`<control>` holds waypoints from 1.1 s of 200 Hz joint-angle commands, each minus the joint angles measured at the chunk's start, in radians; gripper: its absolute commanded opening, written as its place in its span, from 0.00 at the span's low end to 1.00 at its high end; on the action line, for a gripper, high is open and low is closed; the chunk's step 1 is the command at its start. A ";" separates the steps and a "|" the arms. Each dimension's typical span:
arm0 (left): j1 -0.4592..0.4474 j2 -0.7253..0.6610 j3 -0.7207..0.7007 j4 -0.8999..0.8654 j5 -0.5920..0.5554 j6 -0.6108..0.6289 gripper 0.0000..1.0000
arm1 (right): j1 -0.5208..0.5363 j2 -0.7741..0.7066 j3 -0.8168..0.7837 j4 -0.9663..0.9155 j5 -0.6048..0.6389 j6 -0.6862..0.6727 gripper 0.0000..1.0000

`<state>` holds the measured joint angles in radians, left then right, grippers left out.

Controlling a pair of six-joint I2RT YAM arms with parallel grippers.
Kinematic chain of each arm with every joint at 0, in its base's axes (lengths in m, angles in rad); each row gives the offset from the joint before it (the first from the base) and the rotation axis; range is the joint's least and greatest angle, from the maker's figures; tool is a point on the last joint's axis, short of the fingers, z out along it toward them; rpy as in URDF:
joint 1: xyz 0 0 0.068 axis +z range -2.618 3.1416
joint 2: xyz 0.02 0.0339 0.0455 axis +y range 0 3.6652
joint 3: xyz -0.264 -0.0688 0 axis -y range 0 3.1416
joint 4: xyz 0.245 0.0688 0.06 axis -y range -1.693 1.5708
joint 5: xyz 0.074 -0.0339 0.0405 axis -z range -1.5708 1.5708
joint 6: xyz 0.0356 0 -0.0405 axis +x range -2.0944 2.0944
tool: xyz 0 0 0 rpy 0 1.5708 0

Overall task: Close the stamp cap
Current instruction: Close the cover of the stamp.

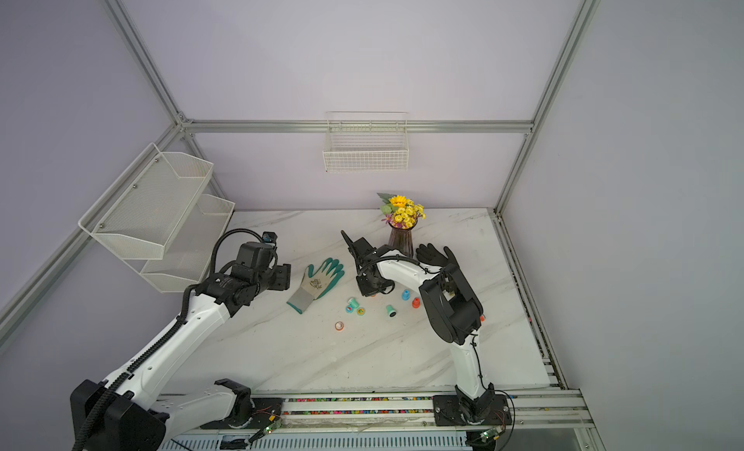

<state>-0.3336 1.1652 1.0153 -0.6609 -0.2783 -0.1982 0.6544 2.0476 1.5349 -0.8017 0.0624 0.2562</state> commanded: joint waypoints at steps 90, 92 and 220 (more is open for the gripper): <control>0.013 0.001 0.030 0.012 0.009 0.011 0.70 | -0.001 0.059 -0.048 -0.018 -0.031 -0.019 0.00; 0.013 0.001 0.031 0.012 0.010 0.011 0.70 | -0.001 0.060 -0.051 -0.018 -0.032 -0.020 0.00; 0.018 0.015 0.035 0.012 0.033 0.011 0.70 | -0.001 0.121 -0.089 -0.122 -0.074 -0.105 0.00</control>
<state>-0.3264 1.1805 1.0153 -0.6609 -0.2550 -0.1982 0.6540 2.0529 1.5173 -0.7959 0.0315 0.1520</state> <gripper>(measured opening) 0.699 0.189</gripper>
